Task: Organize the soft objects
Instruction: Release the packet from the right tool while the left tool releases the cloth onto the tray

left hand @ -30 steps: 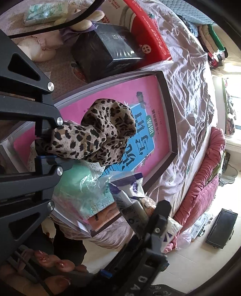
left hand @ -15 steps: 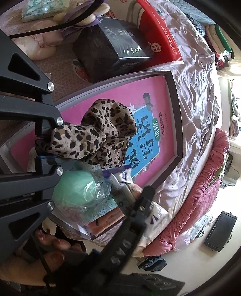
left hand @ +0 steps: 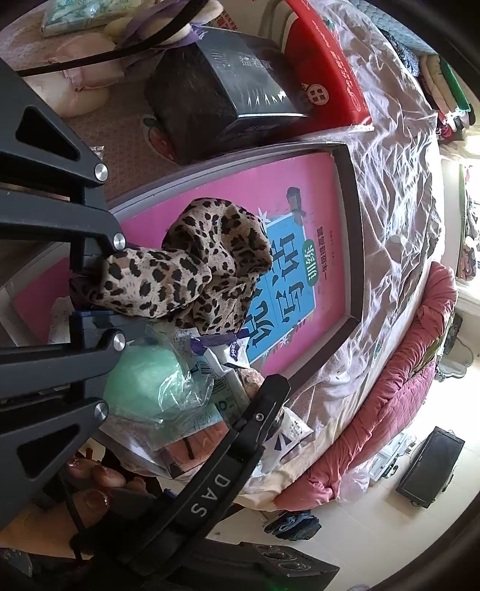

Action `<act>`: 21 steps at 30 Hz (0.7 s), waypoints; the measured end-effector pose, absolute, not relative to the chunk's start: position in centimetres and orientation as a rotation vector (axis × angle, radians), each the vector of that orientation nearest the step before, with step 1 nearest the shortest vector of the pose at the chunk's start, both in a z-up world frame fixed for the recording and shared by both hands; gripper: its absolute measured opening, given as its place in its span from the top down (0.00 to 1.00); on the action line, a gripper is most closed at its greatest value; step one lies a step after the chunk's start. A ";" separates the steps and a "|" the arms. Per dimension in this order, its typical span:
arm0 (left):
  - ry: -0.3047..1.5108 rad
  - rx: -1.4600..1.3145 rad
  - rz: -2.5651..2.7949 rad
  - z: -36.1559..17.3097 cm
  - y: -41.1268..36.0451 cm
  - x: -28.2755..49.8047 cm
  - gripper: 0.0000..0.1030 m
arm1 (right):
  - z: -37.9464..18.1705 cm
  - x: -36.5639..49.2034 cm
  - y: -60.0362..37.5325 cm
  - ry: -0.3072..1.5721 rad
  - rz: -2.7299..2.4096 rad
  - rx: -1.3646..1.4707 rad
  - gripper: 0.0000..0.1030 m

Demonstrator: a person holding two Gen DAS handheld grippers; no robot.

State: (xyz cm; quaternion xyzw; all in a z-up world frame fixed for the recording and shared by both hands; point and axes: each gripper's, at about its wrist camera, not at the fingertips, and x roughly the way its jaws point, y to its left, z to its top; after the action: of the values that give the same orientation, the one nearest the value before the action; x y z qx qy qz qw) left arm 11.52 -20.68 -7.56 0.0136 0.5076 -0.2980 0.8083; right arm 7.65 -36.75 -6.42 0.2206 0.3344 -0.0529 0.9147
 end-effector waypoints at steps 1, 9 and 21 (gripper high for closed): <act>1.085 0.031 -0.637 -7.6 -20.7 11.5 0.88 | -6.4 7.5 -36.8 0.689 -0.114 0.450 0.71; 1.081 0.045 -0.627 -7.3 -20.8 11.4 0.88 | -6.3 6.8 -37.1 0.707 -0.135 0.438 0.63; 1.071 0.073 -0.611 -7.0 -21.1 11.1 0.81 | -5.8 6.0 -37.6 0.707 -0.168 0.436 0.54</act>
State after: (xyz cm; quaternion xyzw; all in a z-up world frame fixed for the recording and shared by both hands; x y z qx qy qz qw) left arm 11.13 -21.09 -7.04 0.0344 0.5021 -0.2864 0.8153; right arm 5.96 -37.60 -5.80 0.2115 0.3428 -0.0816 0.9116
